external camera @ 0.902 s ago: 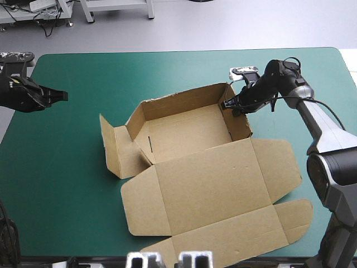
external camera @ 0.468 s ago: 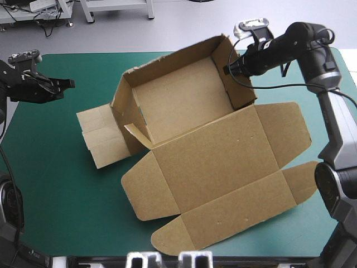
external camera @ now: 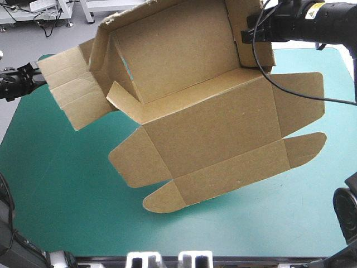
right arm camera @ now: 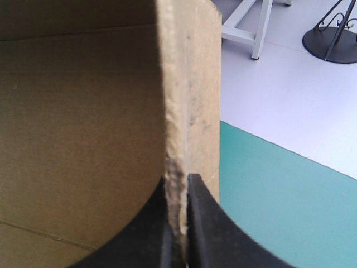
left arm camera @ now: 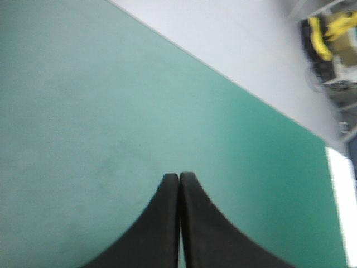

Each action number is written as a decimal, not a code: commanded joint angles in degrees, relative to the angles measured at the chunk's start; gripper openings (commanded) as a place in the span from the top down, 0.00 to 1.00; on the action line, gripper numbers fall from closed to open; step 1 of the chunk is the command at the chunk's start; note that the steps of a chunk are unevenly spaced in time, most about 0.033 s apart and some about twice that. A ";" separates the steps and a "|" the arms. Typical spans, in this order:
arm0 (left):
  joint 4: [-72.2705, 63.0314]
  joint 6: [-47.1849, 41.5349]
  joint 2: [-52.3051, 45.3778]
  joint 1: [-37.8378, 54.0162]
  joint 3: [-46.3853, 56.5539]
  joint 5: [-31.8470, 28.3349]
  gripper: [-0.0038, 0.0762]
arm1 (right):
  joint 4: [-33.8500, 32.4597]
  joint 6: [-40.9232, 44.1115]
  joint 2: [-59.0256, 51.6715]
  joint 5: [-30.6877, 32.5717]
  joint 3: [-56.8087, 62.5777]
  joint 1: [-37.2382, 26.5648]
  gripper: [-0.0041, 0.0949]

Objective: Fold the box

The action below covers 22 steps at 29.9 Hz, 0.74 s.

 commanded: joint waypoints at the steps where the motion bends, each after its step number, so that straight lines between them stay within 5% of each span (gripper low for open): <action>1: -17.58 5.43 -0.74 0.19 -1.49 7.92 0.97 | 3.10 1.32 -3.81 0.18 -2.68 -0.30 0.97; 22: -16.86 4.73 -11.77 -11.26 -1.49 9.64 0.96 | 3.04 3.67 -0.90 -8.43 -3.30 -0.30 0.97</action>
